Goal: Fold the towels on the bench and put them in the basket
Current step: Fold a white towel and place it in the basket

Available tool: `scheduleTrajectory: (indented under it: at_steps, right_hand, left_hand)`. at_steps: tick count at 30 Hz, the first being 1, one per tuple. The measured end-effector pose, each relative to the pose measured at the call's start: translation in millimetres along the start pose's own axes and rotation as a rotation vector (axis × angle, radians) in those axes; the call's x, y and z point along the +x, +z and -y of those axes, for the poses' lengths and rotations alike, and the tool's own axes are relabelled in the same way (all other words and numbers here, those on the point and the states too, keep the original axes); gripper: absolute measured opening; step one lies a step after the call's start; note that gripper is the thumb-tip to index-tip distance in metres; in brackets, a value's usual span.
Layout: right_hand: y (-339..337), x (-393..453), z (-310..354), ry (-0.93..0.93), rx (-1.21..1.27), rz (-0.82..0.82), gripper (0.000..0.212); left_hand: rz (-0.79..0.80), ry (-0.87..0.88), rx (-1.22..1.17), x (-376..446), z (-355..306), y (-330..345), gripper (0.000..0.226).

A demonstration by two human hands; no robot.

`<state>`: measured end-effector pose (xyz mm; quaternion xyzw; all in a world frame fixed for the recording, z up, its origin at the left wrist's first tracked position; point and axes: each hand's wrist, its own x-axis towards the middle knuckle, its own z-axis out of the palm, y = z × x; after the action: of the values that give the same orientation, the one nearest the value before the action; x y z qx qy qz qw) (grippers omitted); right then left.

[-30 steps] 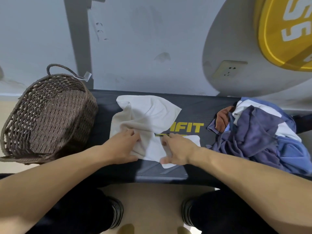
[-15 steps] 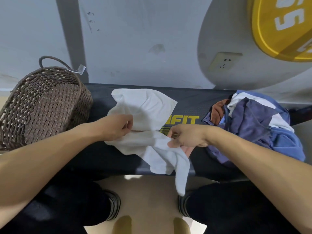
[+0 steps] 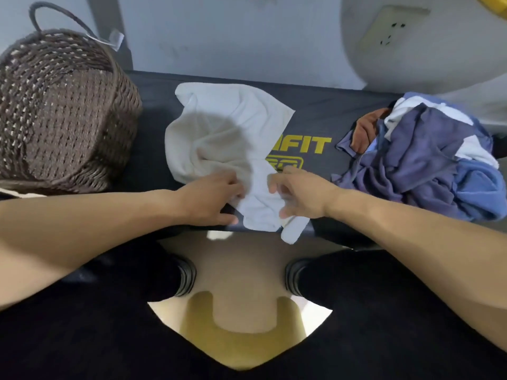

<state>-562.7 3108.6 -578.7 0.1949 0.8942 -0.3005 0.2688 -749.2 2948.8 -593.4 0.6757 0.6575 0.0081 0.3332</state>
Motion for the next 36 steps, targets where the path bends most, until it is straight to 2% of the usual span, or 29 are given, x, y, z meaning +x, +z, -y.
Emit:
scheduleTrajectory:
  at_steps: [3,5,8,10,14,18,22,25,28,31,33,36]
  right_hand:
    - [-9,4,0,-0.014,0.047,0.017,0.020]
    - [-15,6,0,0.001,0.061,0.098,0.015]
    - [-25,8,2,0.004,0.079,0.141,0.014]
    - [-32,7,1,0.016,0.081,0.125,0.013]
    - [-45,1,-5,0.064,-0.003,0.122,0.011]
    - [-56,-3,1,0.100,-0.053,0.261,0.016]
    - [-40,-9,39,-0.002,-0.088,0.411,0.019]
    - [-18,-10,67,-0.068,-0.033,0.433,0.019]
    - [-11,-2,78,-0.047,0.073,0.372,0.017]
    - [-18,10,79,0.019,0.233,0.221,0.008]
    - [-24,19,78,0.069,0.373,0.054,0.007]
    - [-31,31,73,0.129,0.541,-0.217,0.022]
  left_hand:
    - [0.005,-0.024,-0.055,5,-4,4,0.049]
    - [-0.015,-0.042,-0.058,10,-6,6,0.040]
    - [-0.060,-0.101,-0.008,16,-11,4,0.020]
    - [-0.020,-0.114,0.012,20,-15,-4,0.011]
    - [0.148,-0.098,-0.104,18,-10,-28,0.012]
    - [0.197,-0.090,-0.205,-7,7,-55,0.026]
    - [0.272,-0.135,-0.240,-32,19,-59,0.022]
    - [0.327,-0.181,-0.187,-49,29,-56,0.017]
    - [0.326,-0.240,-0.193,-61,38,-57,0.011]
    - [0.246,-0.343,-0.134,-65,51,-61,0.011]
    - [0.077,-0.407,-0.088,-63,60,-66,0.016]
    - [-0.279,-0.503,-0.165,-59,68,-67,0.016]
